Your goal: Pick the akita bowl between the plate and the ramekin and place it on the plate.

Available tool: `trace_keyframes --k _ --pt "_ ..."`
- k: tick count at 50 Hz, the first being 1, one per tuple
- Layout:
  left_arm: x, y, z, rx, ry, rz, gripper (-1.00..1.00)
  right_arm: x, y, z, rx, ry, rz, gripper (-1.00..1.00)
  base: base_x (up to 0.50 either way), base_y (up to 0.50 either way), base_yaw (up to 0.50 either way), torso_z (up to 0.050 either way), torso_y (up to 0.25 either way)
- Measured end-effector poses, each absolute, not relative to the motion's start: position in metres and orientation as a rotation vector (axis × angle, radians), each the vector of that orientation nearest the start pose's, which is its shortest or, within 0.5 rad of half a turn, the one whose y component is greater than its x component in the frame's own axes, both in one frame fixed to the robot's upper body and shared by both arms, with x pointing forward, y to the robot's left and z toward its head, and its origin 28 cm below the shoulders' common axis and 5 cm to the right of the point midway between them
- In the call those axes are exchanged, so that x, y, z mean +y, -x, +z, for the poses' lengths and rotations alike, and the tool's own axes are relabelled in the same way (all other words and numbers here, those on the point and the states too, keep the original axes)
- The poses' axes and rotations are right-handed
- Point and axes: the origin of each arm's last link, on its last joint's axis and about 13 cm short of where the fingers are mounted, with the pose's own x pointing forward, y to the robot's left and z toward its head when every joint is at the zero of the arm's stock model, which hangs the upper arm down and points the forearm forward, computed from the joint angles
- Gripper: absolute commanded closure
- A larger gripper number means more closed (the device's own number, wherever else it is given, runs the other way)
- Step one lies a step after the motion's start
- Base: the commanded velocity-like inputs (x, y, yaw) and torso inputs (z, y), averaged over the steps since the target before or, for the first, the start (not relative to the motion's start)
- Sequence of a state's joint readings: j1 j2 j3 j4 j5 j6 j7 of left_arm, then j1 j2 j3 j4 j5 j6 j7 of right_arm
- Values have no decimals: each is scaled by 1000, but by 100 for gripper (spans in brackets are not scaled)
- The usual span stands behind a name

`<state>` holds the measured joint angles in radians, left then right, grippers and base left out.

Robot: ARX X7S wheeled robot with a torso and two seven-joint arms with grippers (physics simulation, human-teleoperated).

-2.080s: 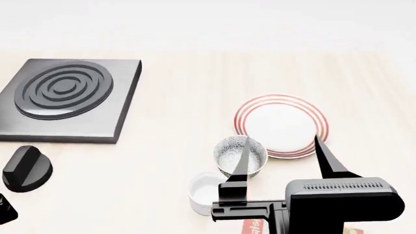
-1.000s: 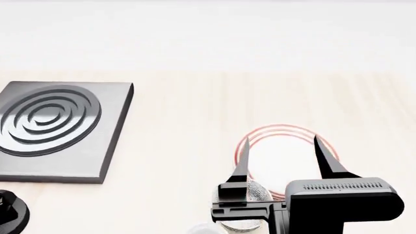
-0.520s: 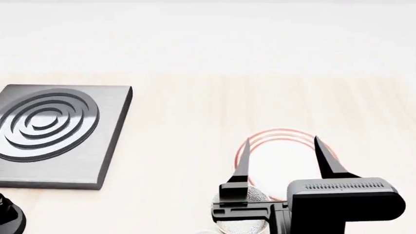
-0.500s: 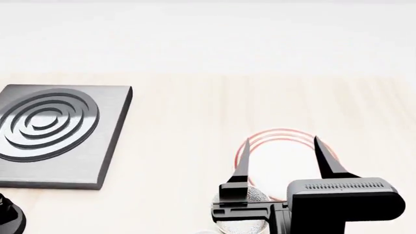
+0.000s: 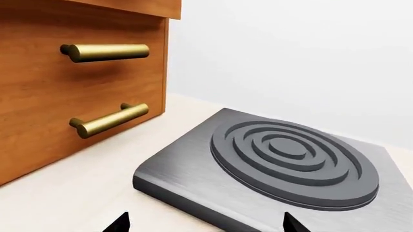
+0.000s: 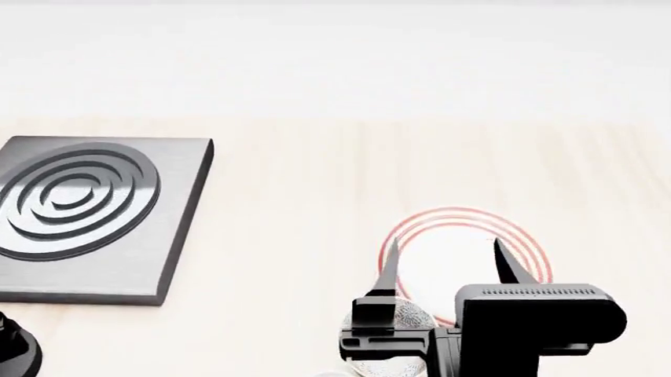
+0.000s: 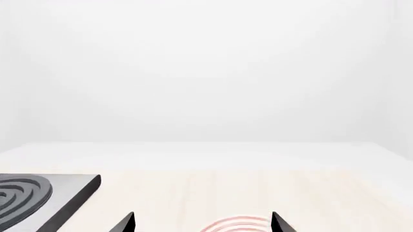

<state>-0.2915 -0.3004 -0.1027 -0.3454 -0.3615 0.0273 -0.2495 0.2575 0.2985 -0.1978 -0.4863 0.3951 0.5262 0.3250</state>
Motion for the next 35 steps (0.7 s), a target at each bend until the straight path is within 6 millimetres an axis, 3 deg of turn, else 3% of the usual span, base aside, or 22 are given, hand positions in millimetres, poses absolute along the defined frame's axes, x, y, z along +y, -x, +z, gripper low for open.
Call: trace_keyframes --k 35 --pt "317 -269 33 -6 123 451 -100 -101 -259 122 143 26 6 -100 0 0 0 0 0"
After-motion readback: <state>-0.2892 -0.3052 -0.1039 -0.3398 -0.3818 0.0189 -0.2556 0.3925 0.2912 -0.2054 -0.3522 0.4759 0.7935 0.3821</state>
